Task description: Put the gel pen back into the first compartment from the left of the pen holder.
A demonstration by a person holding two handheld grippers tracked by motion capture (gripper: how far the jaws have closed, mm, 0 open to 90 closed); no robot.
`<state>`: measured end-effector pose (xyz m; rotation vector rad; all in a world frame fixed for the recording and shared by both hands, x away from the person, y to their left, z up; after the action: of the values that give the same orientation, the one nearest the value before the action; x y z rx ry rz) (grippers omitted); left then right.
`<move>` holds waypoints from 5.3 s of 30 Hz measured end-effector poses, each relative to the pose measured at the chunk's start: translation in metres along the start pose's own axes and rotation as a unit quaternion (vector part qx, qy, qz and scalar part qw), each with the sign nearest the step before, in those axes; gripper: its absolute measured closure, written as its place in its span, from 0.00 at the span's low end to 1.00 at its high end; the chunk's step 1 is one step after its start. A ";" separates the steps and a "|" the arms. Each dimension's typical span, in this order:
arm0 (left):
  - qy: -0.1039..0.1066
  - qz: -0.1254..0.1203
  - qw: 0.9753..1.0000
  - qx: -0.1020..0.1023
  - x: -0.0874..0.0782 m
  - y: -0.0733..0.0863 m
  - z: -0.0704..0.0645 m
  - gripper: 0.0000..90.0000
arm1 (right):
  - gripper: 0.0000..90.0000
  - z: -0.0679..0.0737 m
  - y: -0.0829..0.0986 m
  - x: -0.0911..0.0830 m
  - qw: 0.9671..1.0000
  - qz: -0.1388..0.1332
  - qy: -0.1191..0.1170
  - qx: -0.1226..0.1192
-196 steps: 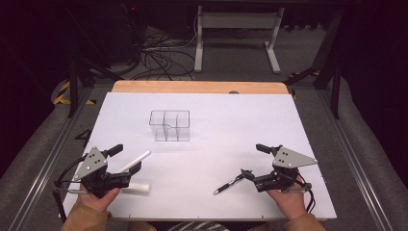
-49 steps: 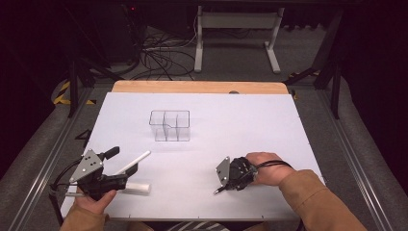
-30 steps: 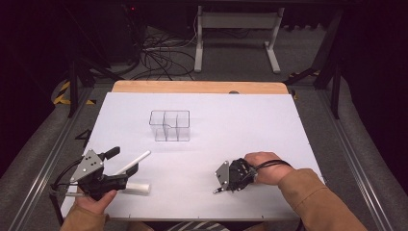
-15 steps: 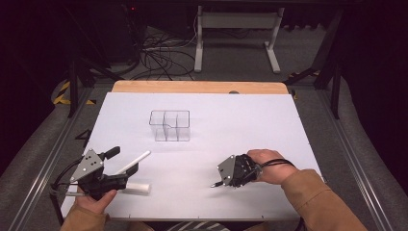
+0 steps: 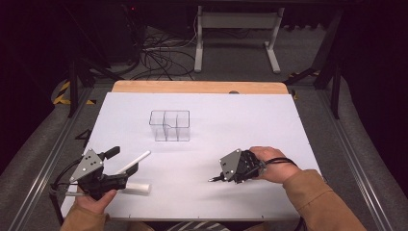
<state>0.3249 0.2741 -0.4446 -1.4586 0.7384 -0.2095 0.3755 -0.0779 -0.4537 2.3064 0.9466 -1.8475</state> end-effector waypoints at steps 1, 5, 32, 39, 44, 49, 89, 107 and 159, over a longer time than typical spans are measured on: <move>0.000 0.000 1.000 0.000 0.000 0.000 0.000 0.17 | 0.89 0.000 0.000 0.000 1.000 0.000 0.000 0.000; -0.001 -0.001 1.000 0.001 0.000 0.000 0.000 0.17 | 0.89 -0.005 -0.004 -0.008 0.999 -0.028 0.012 0.030; -0.002 0.000 1.000 0.000 -0.001 0.000 0.001 0.17 | 0.89 -0.050 -0.033 -0.054 0.946 -0.202 0.142 0.211; -0.001 -0.001 1.000 -0.001 -0.001 0.000 0.001 0.17 | 0.89 -0.059 -0.036 -0.059 0.930 -0.225 0.167 0.238; -0.001 -0.003 1.000 -0.001 -0.001 0.000 0.002 0.17 | 0.89 -0.068 -0.041 -0.063 0.916 -0.247 0.187 0.257; -0.001 -0.003 1.000 -0.002 -0.001 0.000 0.002 0.17 | 0.89 -0.073 -0.044 -0.065 0.907 -0.259 0.202 0.264; 0.004 -0.002 1.000 -0.009 -0.002 0.001 0.004 0.17 | 0.89 -0.109 -0.064 -0.062 0.863 -0.301 0.256 0.315; 0.008 -0.004 1.000 -0.011 -0.001 0.001 0.005 0.17 | 0.89 -0.148 -0.092 -0.043 0.856 -0.327 0.259 0.307; 0.016 -0.004 1.000 -0.014 0.001 0.002 0.007 0.18 | 0.89 -0.212 -0.129 0.015 0.833 -0.372 0.284 0.295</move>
<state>0.3287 0.2800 -0.4475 -1.4871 0.7647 -0.2291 0.5010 0.1168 -0.3625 3.3351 1.7680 -1.8741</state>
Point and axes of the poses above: each handheld gripper's, and its own axes: x roughly forward along the jaws, y roughly out of its underside, z roughly to its left, the point moved 5 cm from there along x, roughly forward along the jaws, and after that the axes turned 5 degrees about -x, right-handed, at the moved point
